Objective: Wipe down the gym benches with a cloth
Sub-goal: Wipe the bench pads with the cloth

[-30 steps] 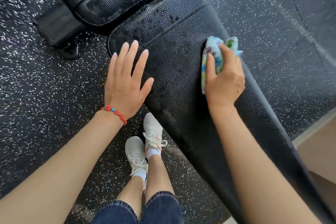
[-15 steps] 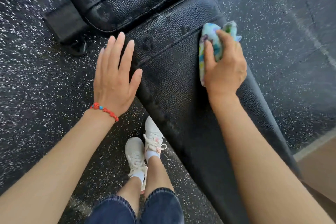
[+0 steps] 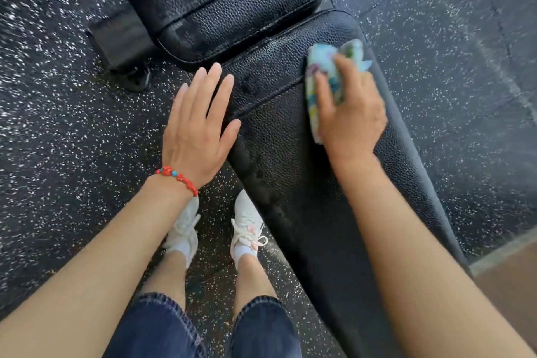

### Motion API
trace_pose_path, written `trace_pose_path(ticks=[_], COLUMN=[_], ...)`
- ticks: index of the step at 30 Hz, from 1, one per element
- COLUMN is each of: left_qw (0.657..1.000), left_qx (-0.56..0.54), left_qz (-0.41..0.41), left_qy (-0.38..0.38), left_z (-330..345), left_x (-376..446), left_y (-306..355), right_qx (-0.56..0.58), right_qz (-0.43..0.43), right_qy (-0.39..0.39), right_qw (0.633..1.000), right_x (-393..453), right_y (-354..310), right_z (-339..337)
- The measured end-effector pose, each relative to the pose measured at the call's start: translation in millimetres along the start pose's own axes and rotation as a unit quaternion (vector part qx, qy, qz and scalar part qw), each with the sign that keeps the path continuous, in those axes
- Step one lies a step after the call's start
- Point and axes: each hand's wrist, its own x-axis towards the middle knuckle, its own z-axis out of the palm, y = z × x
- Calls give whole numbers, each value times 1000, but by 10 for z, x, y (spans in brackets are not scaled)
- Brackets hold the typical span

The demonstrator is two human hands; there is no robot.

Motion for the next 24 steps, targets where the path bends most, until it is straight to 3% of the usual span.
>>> trace_pose_path(ticks=[4,9,13,14,17,19,24], left_qw=[1000,999,997,997,997,996,997], left_qx=[9,31,59,59,58,55,30], left_qz=[7,7,32,35,48,62,65], left_qy=[12,27,26,21,-1,-16,-20], left_z=[-108,-217,-273,-286,-300,-304,-308], left_x=[60,353,654,709,777,788,788], left_y=[-88,-356,-609,-668,-819,-881,-898], right_qx=[0,25,4,-15,-17,-13,29], right_qz=[81,-60,-136,-116,82,157,57], right_qy=[5,-50,-66,-50,-22,-19,-10], right_qw=[997,997,988,992,996,987,998], right_x=[98,-424,-277,-137,291,299,-456], right_y=[-105,-616,-494,-416,-279,-340,-999], right_z=[17,126,105,99,54,71,280])
